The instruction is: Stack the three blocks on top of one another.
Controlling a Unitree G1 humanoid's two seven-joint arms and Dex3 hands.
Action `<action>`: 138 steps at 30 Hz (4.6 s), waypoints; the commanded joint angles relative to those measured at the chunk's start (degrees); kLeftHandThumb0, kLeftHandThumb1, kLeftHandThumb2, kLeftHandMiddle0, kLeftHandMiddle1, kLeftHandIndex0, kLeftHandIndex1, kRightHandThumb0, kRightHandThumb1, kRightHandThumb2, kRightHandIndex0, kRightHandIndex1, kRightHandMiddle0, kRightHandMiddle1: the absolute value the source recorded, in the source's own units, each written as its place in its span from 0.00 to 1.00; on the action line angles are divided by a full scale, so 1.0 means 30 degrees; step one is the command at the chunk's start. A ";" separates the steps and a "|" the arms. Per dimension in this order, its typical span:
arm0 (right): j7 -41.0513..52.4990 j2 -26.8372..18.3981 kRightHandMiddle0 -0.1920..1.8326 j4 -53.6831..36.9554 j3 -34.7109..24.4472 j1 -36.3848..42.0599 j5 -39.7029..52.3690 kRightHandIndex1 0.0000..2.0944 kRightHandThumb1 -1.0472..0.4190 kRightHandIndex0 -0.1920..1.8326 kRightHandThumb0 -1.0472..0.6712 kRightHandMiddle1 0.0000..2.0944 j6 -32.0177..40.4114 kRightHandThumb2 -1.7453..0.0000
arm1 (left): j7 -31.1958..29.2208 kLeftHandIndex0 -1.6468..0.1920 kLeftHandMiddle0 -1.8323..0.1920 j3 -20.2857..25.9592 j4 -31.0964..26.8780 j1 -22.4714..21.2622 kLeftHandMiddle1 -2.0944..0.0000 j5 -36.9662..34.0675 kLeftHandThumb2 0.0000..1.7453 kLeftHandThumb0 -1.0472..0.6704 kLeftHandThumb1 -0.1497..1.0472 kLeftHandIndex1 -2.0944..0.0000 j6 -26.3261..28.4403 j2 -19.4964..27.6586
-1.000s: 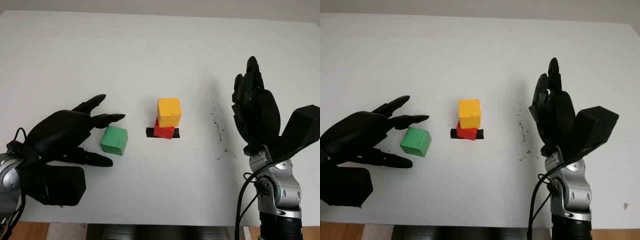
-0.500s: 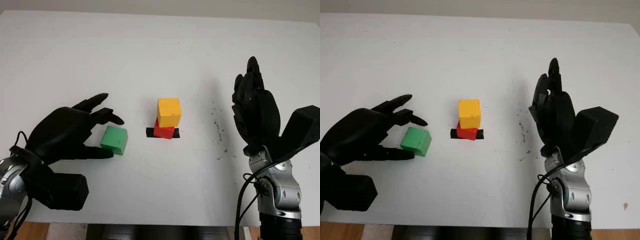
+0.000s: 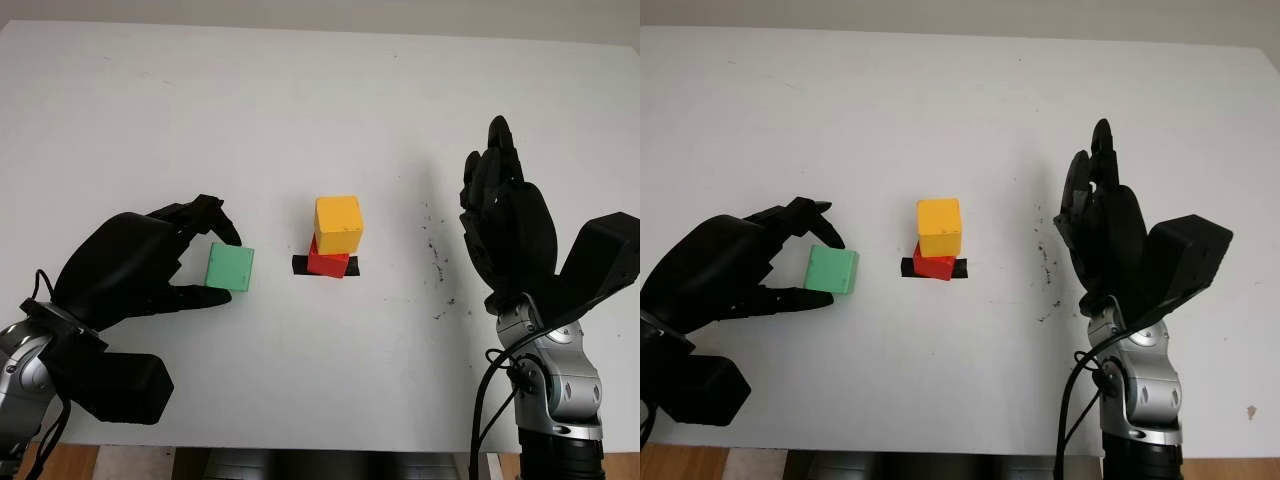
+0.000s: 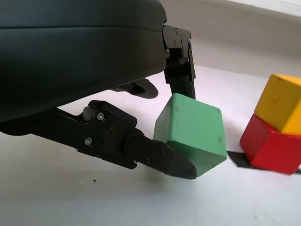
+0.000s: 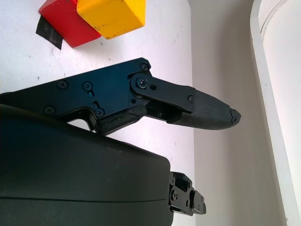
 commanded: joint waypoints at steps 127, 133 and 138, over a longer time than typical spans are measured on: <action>0.0658 0.0458 0.00 0.0467 0.0202 0.0804 0.0252 0.00 0.00 0.00 0.26 0.00 -0.0787 0.67 | -0.1591 0.65 0.72 -0.3162 0.0754 -0.4751 0.96 -1.0671 0.03 0.28 0.92 0.27 0.9569 -1.1970; 0.0868 0.0353 0.00 0.0607 0.0250 0.0758 0.0140 0.00 0.00 0.00 0.27 0.00 -0.0971 0.66 | -0.1655 0.69 0.74 -0.3349 0.0146 -0.4424 0.97 -1.0386 0.03 0.29 0.93 0.27 0.9213 -1.1820; 0.0767 0.0380 0.00 0.0578 0.0229 0.0738 0.0105 0.00 0.00 0.00 0.26 0.00 -0.0869 0.66 | -0.1562 0.72 0.75 -0.3346 0.0142 -0.4312 0.98 -1.0209 0.03 0.28 0.95 0.26 0.8851 -1.1794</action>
